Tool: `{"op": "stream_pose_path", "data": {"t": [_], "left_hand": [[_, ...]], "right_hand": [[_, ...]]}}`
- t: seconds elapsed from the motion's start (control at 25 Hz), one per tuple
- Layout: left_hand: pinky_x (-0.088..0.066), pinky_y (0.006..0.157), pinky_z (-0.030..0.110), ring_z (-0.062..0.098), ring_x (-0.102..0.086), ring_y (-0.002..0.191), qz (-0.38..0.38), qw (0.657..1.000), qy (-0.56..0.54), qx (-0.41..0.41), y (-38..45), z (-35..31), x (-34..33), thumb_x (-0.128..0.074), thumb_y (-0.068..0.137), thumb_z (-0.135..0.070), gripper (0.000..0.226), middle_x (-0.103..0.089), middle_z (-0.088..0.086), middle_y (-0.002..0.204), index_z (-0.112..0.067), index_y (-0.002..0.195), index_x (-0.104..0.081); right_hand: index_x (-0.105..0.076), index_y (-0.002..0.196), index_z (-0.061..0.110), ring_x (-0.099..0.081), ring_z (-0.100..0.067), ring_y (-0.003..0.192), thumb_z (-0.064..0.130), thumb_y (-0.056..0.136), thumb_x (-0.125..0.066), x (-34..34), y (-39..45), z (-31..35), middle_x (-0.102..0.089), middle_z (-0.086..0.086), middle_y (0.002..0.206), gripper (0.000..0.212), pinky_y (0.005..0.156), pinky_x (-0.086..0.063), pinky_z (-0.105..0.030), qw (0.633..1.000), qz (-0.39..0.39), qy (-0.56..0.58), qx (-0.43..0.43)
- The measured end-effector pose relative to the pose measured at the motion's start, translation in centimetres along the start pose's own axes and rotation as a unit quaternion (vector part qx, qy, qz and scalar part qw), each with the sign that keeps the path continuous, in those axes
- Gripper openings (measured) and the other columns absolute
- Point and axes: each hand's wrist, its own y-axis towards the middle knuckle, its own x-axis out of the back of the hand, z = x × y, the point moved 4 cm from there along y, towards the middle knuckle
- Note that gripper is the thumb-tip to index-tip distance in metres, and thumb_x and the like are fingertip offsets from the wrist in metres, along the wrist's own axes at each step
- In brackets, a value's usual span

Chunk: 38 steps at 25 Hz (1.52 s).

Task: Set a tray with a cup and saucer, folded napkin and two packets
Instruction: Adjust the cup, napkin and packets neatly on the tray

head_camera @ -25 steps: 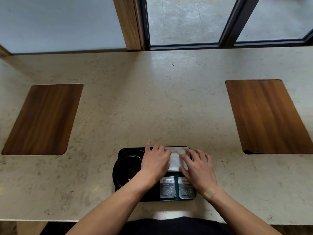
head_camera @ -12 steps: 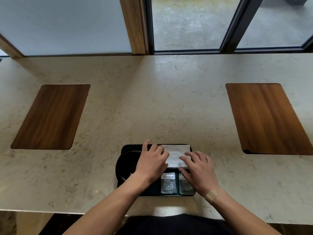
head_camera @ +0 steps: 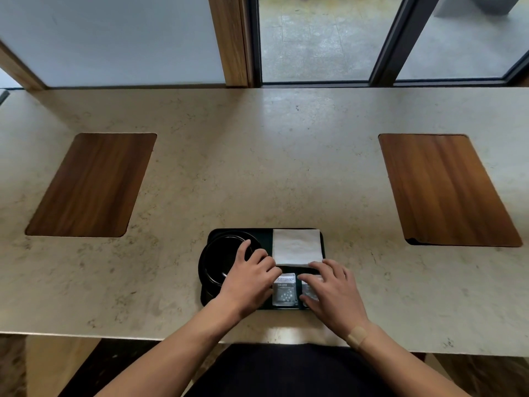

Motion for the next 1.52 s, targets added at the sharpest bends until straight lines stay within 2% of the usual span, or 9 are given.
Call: {"op": "stream_pose_path", "data": {"t": [0.36,0.84,1.12,1.32,1.52], "left_hand": [[0.013,0.111,0.065,0.031,-0.032,0.140,0.009,0.998,0.052,0.023,-0.5,-0.6,0.1,-0.063,0.084,-0.019,0.038,-0.060,0.001,0.123,-0.019,0.122,-0.056],[0.002,0.110,0.069,0.030,-0.041,0.135,0.012,0.998,0.064,0.023,-0.4,-1.1,0.0,-0.063,0.079,-0.022,0.032,-0.067,0.001,0.110,-0.017,0.111,-0.064],[0.007,0.108,0.068,0.031,-0.040,0.135,0.021,0.997,0.065,0.025,-0.3,-1.1,-0.2,-0.057,0.082,-0.021,0.033,-0.065,0.003,0.112,-0.015,0.115,-0.062],[0.017,0.107,0.066,0.033,-0.034,0.138,0.035,0.997,0.060,0.023,-0.2,-1.1,-0.4,-0.054,0.086,-0.025,0.034,-0.062,0.006,0.117,-0.014,0.118,-0.059],[0.020,0.107,0.065,0.033,-0.032,0.139,0.046,0.997,0.058,0.020,-0.1,-1.1,-0.4,-0.053,0.087,-0.026,0.033,-0.061,0.007,0.119,-0.013,0.117,-0.058]], "right_hand": [[-0.067,0.101,0.032,-0.049,-0.035,0.121,0.044,0.063,-0.081,-0.5,0.4,0.5,-0.059,-0.005,0.126,0.042,0.090,-0.045,-0.049,0.999,0.032,-0.032,-0.011],[-0.067,0.097,0.025,-0.043,-0.036,0.128,0.043,0.067,-0.080,-0.7,0.2,1.2,-0.056,-0.007,0.134,0.038,0.095,-0.044,-0.049,0.998,0.045,-0.025,-0.021],[-0.059,0.115,0.030,-0.013,-0.029,0.142,0.044,0.083,-0.062,-1.7,0.2,1.2,-0.032,0.002,0.151,0.035,0.109,-0.025,-0.046,0.997,0.065,0.015,-0.029],[-0.066,0.105,0.025,-0.024,-0.033,0.138,0.037,0.079,-0.069,-1.2,0.2,1.6,-0.044,-0.003,0.145,0.029,0.105,-0.032,-0.050,0.998,0.053,0.010,-0.023],[-0.069,0.098,0.024,-0.030,-0.034,0.135,0.035,0.077,-0.071,-1.0,0.2,1.8,-0.051,-0.004,0.140,0.024,0.102,-0.035,-0.051,0.998,0.048,0.010,-0.030]]}}
